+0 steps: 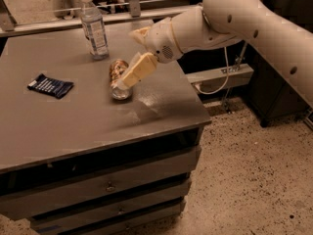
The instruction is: Knock orange can over
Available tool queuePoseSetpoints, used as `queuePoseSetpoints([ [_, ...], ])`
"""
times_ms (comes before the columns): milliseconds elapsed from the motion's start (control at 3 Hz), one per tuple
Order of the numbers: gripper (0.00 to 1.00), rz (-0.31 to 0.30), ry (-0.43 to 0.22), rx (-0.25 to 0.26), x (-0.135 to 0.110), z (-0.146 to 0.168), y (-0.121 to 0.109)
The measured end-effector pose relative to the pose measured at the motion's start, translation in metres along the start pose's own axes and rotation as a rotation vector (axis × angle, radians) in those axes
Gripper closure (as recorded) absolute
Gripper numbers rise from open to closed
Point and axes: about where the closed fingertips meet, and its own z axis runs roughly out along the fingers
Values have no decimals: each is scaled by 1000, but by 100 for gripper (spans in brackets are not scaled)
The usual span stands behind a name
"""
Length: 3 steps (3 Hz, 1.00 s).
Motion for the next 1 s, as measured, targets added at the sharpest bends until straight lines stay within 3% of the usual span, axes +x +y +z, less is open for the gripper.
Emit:
queuePoseSetpoints([
  [667, 0, 12, -23, 10, 50, -64, -4],
  [1000, 0, 11, -23, 11, 52, -68, -3],
])
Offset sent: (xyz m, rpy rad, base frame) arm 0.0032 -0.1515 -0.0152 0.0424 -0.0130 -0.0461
